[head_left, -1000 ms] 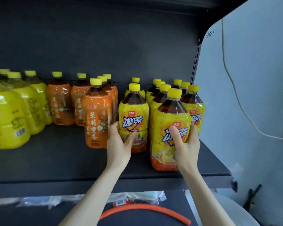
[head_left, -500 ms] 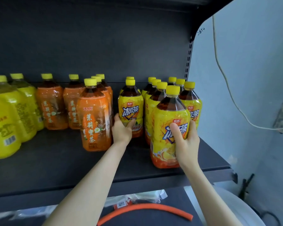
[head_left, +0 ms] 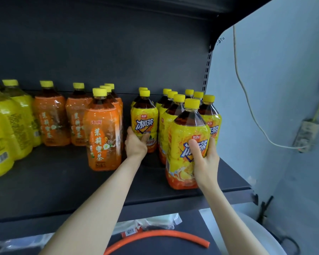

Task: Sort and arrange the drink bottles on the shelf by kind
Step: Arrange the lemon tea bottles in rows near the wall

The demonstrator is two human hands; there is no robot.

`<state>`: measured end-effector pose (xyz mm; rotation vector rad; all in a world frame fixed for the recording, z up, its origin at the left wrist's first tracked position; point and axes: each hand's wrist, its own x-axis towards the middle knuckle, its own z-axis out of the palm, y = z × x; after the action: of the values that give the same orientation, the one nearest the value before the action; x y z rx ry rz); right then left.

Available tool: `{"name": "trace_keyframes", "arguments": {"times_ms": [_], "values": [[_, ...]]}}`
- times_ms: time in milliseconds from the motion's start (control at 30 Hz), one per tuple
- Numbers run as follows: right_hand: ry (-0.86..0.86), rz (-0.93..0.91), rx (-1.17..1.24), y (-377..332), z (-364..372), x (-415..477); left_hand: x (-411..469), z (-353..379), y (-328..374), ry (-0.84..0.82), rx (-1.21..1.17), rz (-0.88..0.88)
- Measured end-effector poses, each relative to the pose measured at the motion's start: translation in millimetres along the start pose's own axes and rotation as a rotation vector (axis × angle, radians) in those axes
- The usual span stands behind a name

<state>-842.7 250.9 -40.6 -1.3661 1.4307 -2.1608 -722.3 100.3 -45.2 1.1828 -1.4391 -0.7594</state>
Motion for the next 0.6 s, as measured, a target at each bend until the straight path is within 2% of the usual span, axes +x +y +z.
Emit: {"name": "trace_keyframes", "arguments": {"times_ms": [167, 333, 400, 600], "values": [[-0.007, 0.014, 0.010, -2, 1, -2, -50, -23, 16, -0.041, -0.049, 0.114], [-0.047, -0.016, 0.061, -11, 20, -17, -109, -46, 36, -0.188, -0.445, 0.236], [-0.063, 0.002, 0.065, -13, 34, -24, -120, -47, 36, -0.240, -0.536, 0.242], [-0.164, 0.048, -0.013, -16, 59, -31, -114, -49, 27, -0.163, -0.537, 0.223]]}}
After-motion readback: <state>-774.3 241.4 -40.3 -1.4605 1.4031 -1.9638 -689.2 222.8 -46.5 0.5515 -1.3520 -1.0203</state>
